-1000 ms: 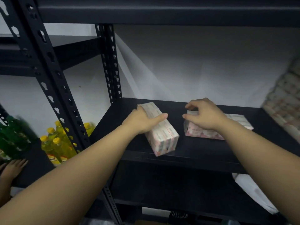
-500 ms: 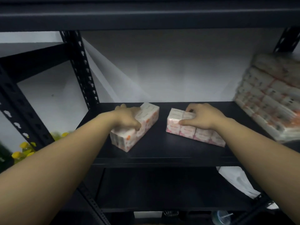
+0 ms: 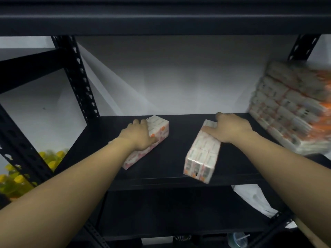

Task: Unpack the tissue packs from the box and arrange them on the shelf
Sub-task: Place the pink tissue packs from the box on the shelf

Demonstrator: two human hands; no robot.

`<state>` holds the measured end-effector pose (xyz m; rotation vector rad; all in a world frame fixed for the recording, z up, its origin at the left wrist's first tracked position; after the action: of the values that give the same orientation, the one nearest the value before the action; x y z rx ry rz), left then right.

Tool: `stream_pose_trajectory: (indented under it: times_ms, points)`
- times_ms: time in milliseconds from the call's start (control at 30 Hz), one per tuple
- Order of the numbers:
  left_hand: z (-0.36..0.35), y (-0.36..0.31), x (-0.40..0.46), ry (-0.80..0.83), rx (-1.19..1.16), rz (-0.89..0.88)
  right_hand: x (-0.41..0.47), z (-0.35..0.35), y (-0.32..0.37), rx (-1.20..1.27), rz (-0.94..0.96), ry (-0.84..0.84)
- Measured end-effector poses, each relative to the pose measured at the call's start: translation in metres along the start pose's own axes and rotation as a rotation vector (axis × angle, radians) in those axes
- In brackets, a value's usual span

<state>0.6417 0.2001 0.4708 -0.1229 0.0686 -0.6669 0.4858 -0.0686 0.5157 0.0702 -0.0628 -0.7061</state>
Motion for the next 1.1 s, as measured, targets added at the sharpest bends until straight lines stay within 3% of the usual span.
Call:
stream_pose_trajectory:
  times_ms: [67,167,333,433,733,933,1100]
  points:
    - [0.002,0.002,0.001,-0.005,-0.005,-0.067,-0.001,0.001,0.002,0.086,0.188,0.008]
    - [0.006,0.002,0.002,0.002,-0.021,-0.186,-0.005,-0.001,0.003,0.208,0.418,0.211]
    - [0.008,0.010,-0.001,-0.012,-0.062,-0.261,-0.005,-0.010,-0.010,0.193,0.473,0.488]
    - [0.009,0.014,-0.004,-0.017,-0.070,-0.293,-0.004,-0.012,-0.008,0.199,0.460,0.417]
    - [0.014,0.039,-0.019,-0.015,0.107,-0.309,-0.011,-0.017,0.030,-0.093,0.289,-0.083]
    - [0.006,0.048,-0.032,-0.022,0.143,-0.294,-0.005,-0.041,0.039,0.031,0.323,-0.035]
    - [0.003,0.046,-0.031,-0.098,0.170,-0.278,-0.001,-0.052,0.034,-0.047,0.379,-0.004]
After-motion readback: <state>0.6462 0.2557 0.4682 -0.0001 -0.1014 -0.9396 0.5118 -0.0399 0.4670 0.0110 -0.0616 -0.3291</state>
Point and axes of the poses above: each hand's wrist, its own x-axis towards the middle knuckle, its own z-axis out of the back of the hand, y = z × x, the point moved 5 cm from there along x, towards the middle knuckle, and after that the axes turned 10 degrees about -z, right-handed, at the moved point
